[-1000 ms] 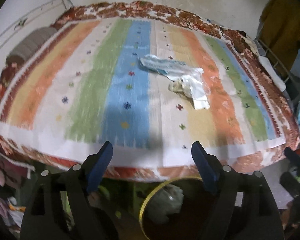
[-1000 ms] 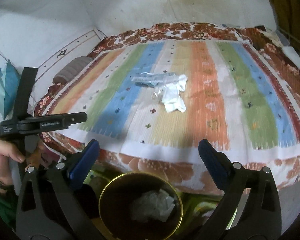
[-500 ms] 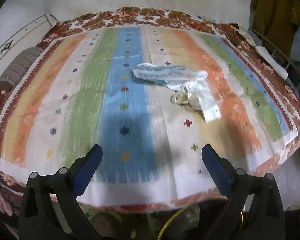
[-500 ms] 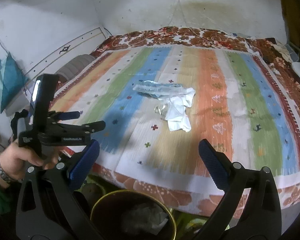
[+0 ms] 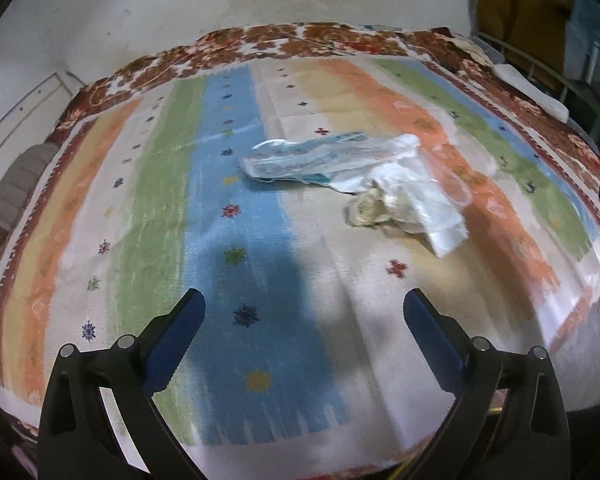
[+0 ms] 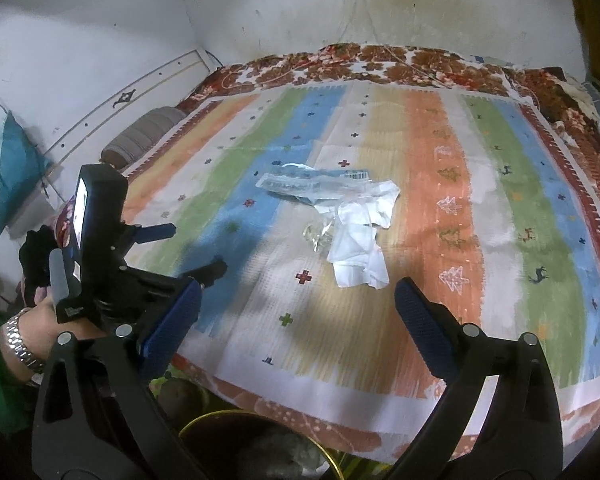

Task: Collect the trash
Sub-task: 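Grasp the blue printed plastic bag with the left tool while the right grasps the clear bag, then lift the blue printed bag and clear bag and carry them toward the bin, then open both tools over the bin to drop the bags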

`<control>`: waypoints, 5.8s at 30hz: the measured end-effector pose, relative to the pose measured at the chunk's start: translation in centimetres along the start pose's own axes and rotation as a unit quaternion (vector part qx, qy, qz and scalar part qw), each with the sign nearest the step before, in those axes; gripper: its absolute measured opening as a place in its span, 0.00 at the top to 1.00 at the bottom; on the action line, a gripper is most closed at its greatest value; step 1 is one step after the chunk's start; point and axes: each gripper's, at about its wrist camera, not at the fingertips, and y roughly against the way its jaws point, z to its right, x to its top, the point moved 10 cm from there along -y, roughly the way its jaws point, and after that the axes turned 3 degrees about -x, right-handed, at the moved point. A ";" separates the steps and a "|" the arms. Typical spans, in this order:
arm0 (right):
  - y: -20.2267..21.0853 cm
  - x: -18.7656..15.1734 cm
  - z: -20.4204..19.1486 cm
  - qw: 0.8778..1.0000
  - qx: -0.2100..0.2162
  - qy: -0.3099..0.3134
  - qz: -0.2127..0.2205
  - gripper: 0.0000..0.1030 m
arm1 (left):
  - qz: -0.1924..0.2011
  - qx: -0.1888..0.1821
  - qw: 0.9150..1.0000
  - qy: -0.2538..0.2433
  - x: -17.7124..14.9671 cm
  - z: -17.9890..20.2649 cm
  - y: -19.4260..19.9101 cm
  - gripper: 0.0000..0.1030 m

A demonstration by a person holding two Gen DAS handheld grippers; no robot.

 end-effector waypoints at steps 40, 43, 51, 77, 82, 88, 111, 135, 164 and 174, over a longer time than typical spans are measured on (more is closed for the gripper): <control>-12.8 2.3 2.4 0.999 0.001 0.010 -0.049 0.96 | 0.013 -0.200 0.925 0.322 6.7 -6.4 -10.3 0.41; -12.9 2.0 2.1 0.998 0.009 0.015 -0.056 0.97 | 0.020 -0.234 0.908 0.347 7.1 -6.0 -11.0 0.78; -11.8 2.3 3.2 0.999 0.008 -0.011 -0.050 0.97 | 0.028 -0.211 0.924 0.316 8.1 -5.3 -9.0 1.00; -3.8 1.2 2.3 0.998 -0.009 -0.019 -0.058 0.97 | 0.013 -0.095 0.969 0.230 4.1 -5.5 4.3 1.00; -1.8 1.0 0.5 0.999 -0.003 -0.004 -0.043 0.97 | 0.023 -0.098 0.970 0.222 3.8 -4.4 6.3 1.00; -0.2 0.5 -0.7 1.000 -0.003 0.001 -0.031 0.97 | 0.040 -0.096 0.972 0.210 3.9 -3.9 8.7 1.00; 4.6 -4.7 -4.2 0.999 -0.013 0.025 -0.019 0.97 | 0.067 -0.160 0.967 0.189 0.1 1.4 16.6 1.00; 10.0 -10.9 -5.1 1.000 0.006 -0.004 -0.017 0.97 | 0.064 -0.185 0.968 0.155 -6.6 6.4 20.3 1.00; 9.4 -21.5 -5.9 0.991 0.003 -0.043 -0.124 0.97 | -0.009 -0.204 0.973 0.112 -16.7 13.3 19.2 1.00; 6.8 -23.6 -5.3 0.982 -0.007 -0.064 -0.177 0.97 | -0.097 -0.161 0.964 0.186 -19.7 11.4 14.3 1.00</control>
